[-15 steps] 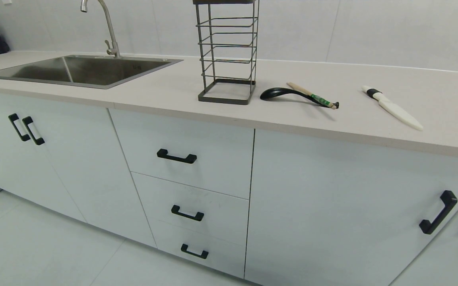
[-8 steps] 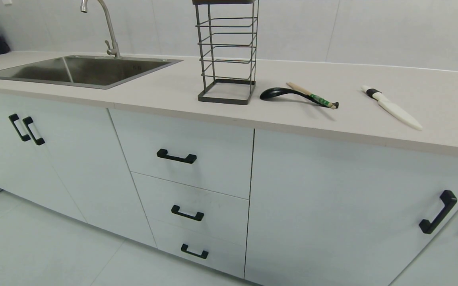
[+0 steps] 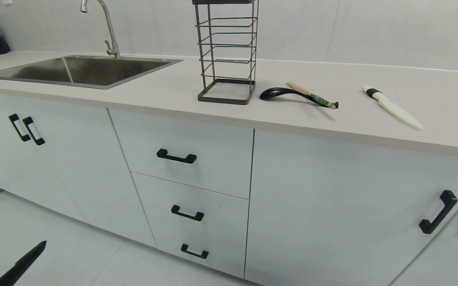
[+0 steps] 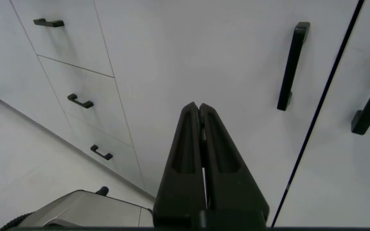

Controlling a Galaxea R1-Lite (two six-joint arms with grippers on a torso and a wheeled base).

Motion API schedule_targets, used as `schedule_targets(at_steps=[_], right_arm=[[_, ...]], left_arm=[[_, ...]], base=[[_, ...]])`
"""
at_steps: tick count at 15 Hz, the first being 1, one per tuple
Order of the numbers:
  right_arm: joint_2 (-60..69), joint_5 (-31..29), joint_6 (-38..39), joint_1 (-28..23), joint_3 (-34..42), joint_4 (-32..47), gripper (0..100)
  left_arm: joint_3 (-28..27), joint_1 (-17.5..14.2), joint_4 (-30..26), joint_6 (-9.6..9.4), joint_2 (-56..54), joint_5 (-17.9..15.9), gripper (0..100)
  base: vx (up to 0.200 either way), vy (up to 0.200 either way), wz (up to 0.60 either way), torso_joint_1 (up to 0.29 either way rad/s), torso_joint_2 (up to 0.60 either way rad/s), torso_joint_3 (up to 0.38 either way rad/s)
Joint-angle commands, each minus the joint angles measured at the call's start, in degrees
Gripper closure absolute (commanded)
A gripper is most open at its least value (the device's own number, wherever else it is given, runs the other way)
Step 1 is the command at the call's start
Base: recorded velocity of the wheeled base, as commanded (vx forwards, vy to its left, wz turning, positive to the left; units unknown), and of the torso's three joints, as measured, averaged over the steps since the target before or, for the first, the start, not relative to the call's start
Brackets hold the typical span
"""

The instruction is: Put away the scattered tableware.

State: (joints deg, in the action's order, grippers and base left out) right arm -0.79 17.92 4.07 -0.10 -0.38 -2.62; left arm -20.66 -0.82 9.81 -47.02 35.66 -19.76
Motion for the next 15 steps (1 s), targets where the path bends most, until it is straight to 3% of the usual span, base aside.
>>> schedule_targets(at_steps=[1, 3, 4, 6, 8, 9, 12, 15], right_arm=[[-0.1, 0.0, 0.0, 0.0, 0.0, 0.0, 100], [-0.1, 0.0, 0.0, 0.0, 0.0, 0.0, 100], [-0.1, 0.0, 0.0, 0.0, 0.0, 0.0, 100], [-0.1, 0.0, 0.1, 0.0, 0.0, 0.0, 100], [0.0, 0.0, 0.1, 0.0, 0.0, 0.0, 100], [-0.1, 0.0, 0.1, 0.0, 0.0, 0.0, 100], [-0.1, 0.0, 0.1, 0.0, 0.0, 0.0, 100], [-0.1, 0.0, 0.1, 0.0, 0.0, 0.0, 100]], left_arm=[[-0.1, 0.7, 0.3, -8.00, 12.3, 0.9, 0], [-0.1, 3.6, 0.6, -12.04, 18.0, 1.7, 0], [0.1, 4.6, 0.6, -12.48, 19.0, 2.1, 0], [0.2, 12.6, 0.9, -14.59, 24.7, 3.9, 0], [-0.1, 20.2, 4.2, -18.55, 31.8, 7.1, 0], [-0.2, 23.5, 9.0, -20.57, 37.9, 7.5, 0], [-0.3, 27.3, 13.3, -20.83, 45.6, 7.2, 0], [0.4, 27.3, 13.4, -20.66, 49.4, 7.4, 0]], base=[[0.000, 0.000, 0.00, 0.000, 0.00, 0.000], [0.000, 0.000, 0.00, 0.000, 0.00, 0.000], [0.000, 0.000, 0.00, 0.000, 0.00, 0.000], [0.000, 0.000, 0.00, 0.000, 0.00, 0.000], [0.000, 0.000, 0.00, 0.000, 0.00, 0.000], [0.000, 0.000, 0.00, 0.000, 0.00, 0.000], [0.000, 0.000, 0.00, 0.000, 0.00, 0.000], [0.000, 0.000, 0.00, 0.000, 0.00, 0.000]])
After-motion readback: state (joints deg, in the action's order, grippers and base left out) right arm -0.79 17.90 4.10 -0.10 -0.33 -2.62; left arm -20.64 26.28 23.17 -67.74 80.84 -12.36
